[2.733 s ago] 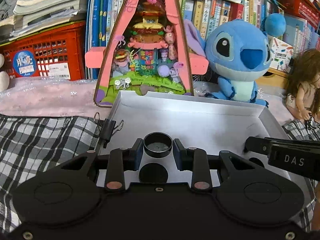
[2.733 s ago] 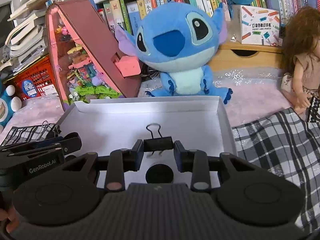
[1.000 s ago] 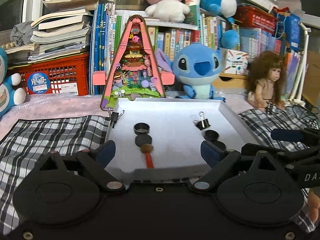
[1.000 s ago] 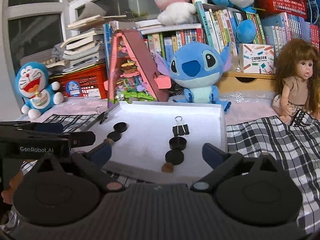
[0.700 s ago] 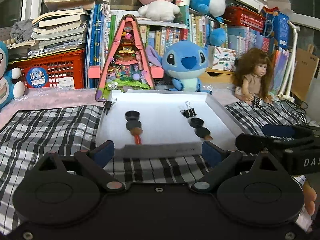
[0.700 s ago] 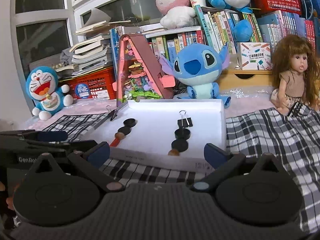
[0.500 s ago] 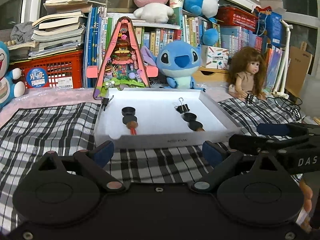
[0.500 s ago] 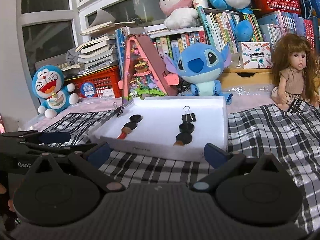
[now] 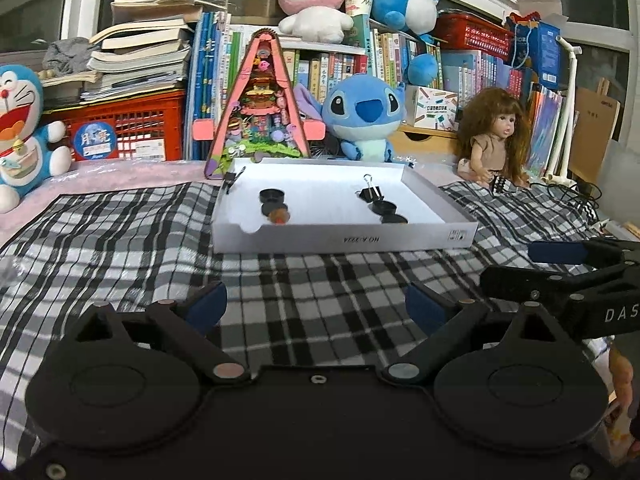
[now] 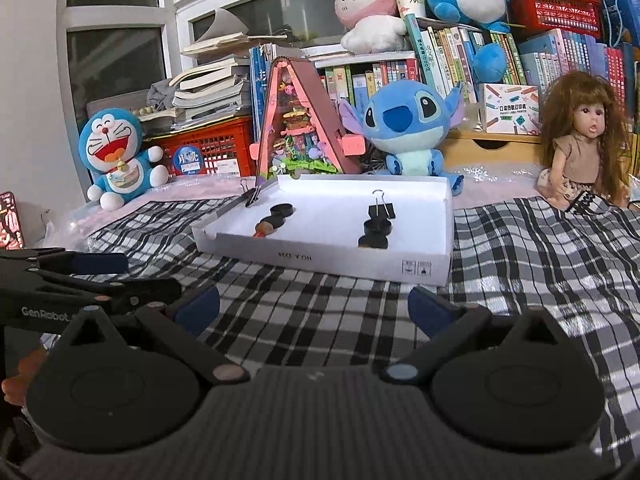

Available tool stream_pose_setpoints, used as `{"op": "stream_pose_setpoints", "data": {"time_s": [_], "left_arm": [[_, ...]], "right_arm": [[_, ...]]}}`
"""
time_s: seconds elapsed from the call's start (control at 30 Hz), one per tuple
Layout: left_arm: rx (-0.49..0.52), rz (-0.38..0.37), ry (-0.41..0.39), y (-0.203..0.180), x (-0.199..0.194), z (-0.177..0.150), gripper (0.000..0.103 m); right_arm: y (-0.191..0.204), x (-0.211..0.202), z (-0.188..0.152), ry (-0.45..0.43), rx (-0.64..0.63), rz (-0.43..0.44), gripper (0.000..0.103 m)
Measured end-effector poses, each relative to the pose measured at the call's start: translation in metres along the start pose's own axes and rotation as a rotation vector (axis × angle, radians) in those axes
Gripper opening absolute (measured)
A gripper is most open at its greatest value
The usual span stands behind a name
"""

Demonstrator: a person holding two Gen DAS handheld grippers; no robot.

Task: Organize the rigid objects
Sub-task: 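Withdraw both tools from the tray toward the blue scoop on the cloth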

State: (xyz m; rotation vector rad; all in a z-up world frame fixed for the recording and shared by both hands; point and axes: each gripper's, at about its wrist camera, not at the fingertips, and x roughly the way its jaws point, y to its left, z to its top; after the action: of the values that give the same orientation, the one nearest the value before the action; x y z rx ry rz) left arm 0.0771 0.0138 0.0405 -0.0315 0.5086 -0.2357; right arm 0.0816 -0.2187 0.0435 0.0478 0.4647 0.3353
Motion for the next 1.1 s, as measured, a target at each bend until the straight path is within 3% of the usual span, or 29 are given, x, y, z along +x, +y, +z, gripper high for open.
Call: {"op": "stream_pose_setpoints", "data": {"time_s": [0.47,0.77,0.9,1.1], "left_arm": [[-0.006,0.020,0.035,0.006,-0.015,-0.038,0.096],[0.042,0.004,0.041,0.000,-0.024,-0.058,0.096],[0.104,-0.010,0.016,-0.008,-0.028,-0.063,0.095],[0.208,-0.024,-0.001,-0.023,-0.027,-0.068,0.084]], "right_arm": [[0.010,-0.016,-0.034,0.052,-0.065,-0.003,0.103],[0.023,-0.026,-0.049,0.074,-0.098,0.052,0.103],[0.028,-0.027,-0.055,0.083,-0.102,0.068,0.097],[0.032,-0.023,-0.056,0.098,-0.090,0.079,0.085]]}}
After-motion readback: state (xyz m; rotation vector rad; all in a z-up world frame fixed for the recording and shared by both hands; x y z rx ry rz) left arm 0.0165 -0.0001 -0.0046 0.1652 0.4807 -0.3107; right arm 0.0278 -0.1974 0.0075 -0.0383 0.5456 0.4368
